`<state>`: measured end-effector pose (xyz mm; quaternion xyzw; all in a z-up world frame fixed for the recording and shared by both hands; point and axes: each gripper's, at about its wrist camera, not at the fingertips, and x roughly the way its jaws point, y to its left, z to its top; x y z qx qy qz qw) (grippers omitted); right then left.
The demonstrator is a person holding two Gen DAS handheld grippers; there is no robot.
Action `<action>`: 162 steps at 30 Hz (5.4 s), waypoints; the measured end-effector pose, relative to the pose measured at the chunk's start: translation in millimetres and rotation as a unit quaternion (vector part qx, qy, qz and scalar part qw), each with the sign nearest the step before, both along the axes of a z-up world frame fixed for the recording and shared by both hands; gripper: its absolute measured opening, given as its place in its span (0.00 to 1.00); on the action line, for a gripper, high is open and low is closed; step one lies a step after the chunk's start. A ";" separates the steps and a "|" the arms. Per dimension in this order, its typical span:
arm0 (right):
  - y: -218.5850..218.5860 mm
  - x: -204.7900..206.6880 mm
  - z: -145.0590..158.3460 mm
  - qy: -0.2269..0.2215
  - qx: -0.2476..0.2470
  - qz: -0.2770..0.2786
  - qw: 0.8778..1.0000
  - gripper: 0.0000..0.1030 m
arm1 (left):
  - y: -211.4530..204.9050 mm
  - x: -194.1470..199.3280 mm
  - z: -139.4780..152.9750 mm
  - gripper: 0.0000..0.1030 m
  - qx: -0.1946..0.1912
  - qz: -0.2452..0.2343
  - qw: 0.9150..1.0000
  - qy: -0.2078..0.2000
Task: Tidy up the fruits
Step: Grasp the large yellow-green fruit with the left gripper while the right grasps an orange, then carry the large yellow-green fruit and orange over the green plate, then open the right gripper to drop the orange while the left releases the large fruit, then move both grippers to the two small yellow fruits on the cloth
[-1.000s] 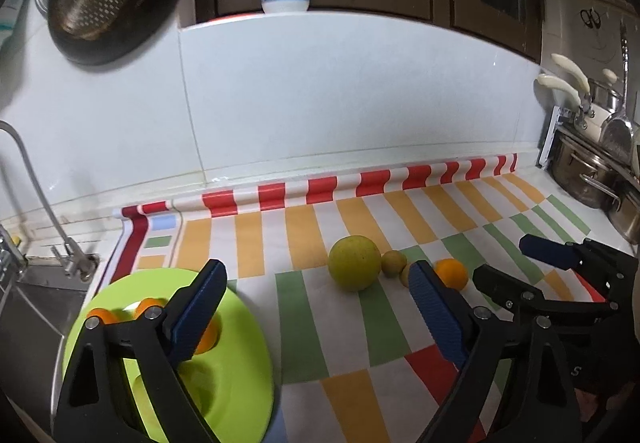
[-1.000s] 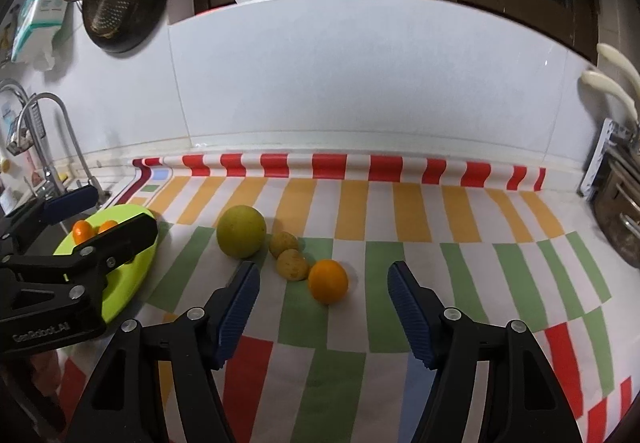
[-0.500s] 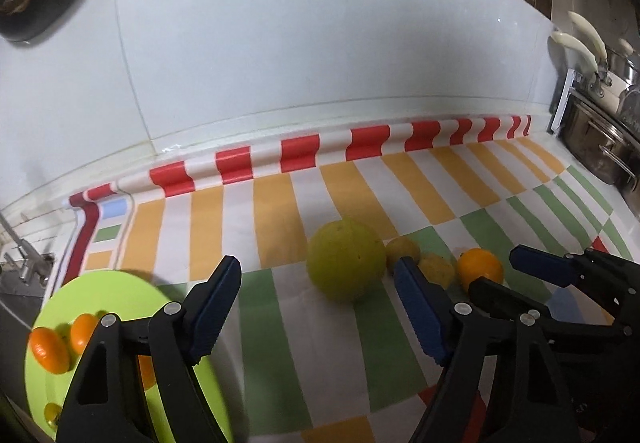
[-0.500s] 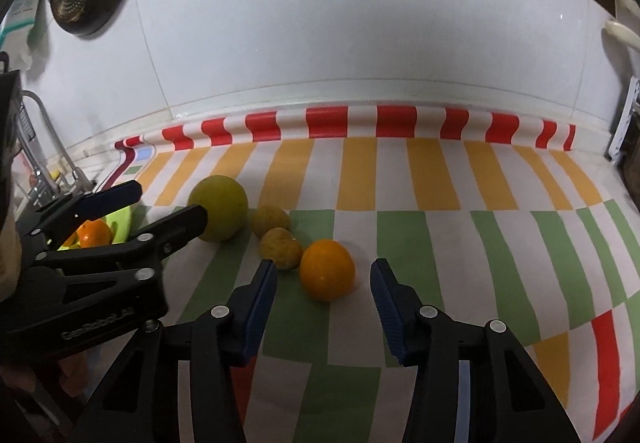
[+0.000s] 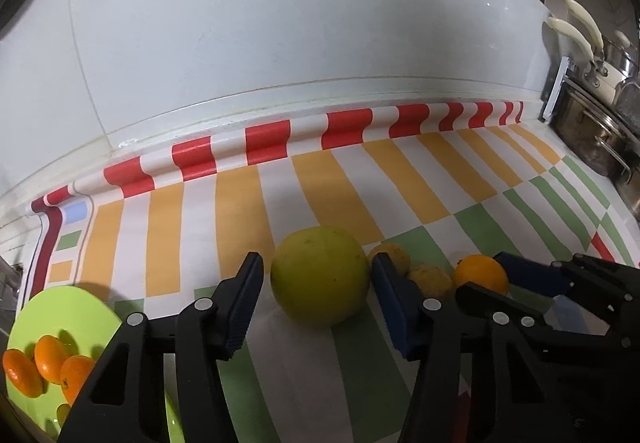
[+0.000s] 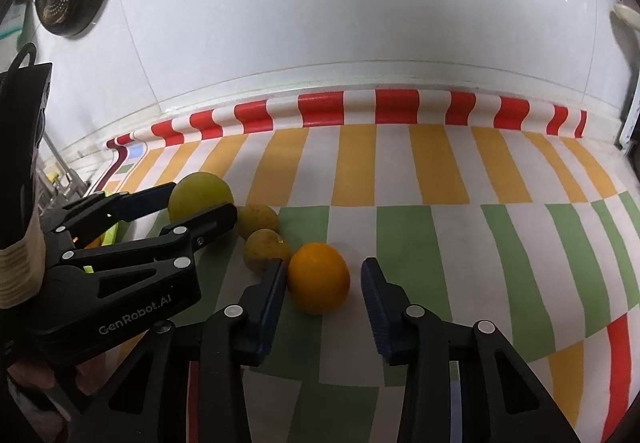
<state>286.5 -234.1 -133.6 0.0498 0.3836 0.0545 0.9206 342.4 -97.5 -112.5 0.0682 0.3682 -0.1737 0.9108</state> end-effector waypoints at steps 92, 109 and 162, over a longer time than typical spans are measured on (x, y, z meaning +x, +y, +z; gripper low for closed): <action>199.4 -38.1 41.4 -0.033 -0.035 0.215 0.975 0.33 | 205.0 -139.0 10.5 0.48 -0.032 0.188 0.981 0.027; 189.1 -55.9 61.4 -0.063 -0.033 0.189 0.979 0.47 | 204.2 -156.4 48.9 0.56 -0.027 0.195 0.980 -0.035; 26.8 -47.0 60.9 -0.070 -0.044 0.068 0.994 0.52 | 42.5 -93.7 53.0 0.67 -0.009 0.038 0.996 -0.076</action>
